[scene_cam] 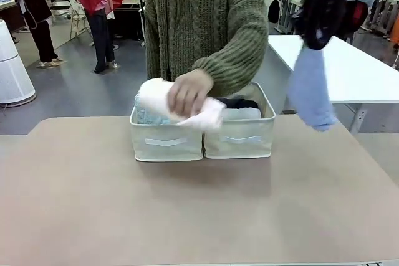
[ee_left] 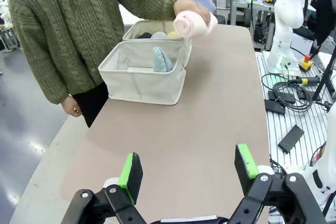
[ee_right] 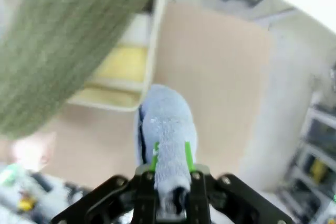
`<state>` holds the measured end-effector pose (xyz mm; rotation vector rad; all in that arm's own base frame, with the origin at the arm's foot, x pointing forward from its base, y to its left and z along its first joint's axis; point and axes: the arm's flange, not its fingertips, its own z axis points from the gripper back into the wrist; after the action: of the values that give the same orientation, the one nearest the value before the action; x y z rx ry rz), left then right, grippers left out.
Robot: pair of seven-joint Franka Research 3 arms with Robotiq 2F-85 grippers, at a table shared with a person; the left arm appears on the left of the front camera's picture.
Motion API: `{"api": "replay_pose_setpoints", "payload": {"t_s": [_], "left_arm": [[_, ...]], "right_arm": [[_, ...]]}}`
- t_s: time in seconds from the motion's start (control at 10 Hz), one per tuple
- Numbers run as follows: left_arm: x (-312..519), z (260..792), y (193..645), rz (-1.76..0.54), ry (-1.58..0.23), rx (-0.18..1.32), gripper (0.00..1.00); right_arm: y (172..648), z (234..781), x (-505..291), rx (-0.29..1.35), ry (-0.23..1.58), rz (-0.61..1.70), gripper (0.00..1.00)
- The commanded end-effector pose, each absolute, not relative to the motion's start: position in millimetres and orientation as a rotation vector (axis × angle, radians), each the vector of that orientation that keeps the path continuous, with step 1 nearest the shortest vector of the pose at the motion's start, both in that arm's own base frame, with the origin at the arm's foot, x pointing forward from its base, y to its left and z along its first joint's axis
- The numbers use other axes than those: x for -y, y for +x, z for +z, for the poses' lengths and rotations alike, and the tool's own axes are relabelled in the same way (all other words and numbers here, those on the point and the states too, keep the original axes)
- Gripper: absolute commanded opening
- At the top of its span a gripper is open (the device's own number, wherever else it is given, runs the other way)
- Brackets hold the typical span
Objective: Sort the towels based on their folding style.
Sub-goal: Pick up another triangle-folded towel from the table and place it in the left Fabric basket.
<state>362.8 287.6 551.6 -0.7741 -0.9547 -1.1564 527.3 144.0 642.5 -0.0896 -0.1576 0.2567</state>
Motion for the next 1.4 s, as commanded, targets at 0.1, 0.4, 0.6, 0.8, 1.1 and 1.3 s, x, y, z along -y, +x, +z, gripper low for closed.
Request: {"api": "replay_pose_setpoints", "payload": {"t_s": [0.1, 0.4, 0.6, 0.8, 1.1, 1.3], "left_arm": [[-288, 551, 359, -1.16, -0.77, 0.958, 0.92], [-288, 551, 359, -1.16, -0.77, 0.958, 0.92], [-288, 551, 359, -1.16, -0.77, 0.958, 0.92], [-288, 551, 359, -1.16, -0.77, 0.958, 0.92], [-288, 551, 359, -1.16, -0.77, 0.958, 0.92], [-288, 551, 359, -1.16, -0.77, 0.958, 0.92]], "right_arm": [[529, 655, -60, 0.109, -0.212, -0.05, 0.16], [419, 683, 123, 0.117, -0.163, -0.597, 0.16], [391, 687, 133, 0.136, -0.159, -0.613, 0.16], [391, 688, 134, 0.121, -0.167, -0.59, 0.16], [398, 687, 127, 0.119, -0.167, -0.551, 0.16], [406, 687, 122, 0.115, -0.167, -0.507, 0.16]]}}
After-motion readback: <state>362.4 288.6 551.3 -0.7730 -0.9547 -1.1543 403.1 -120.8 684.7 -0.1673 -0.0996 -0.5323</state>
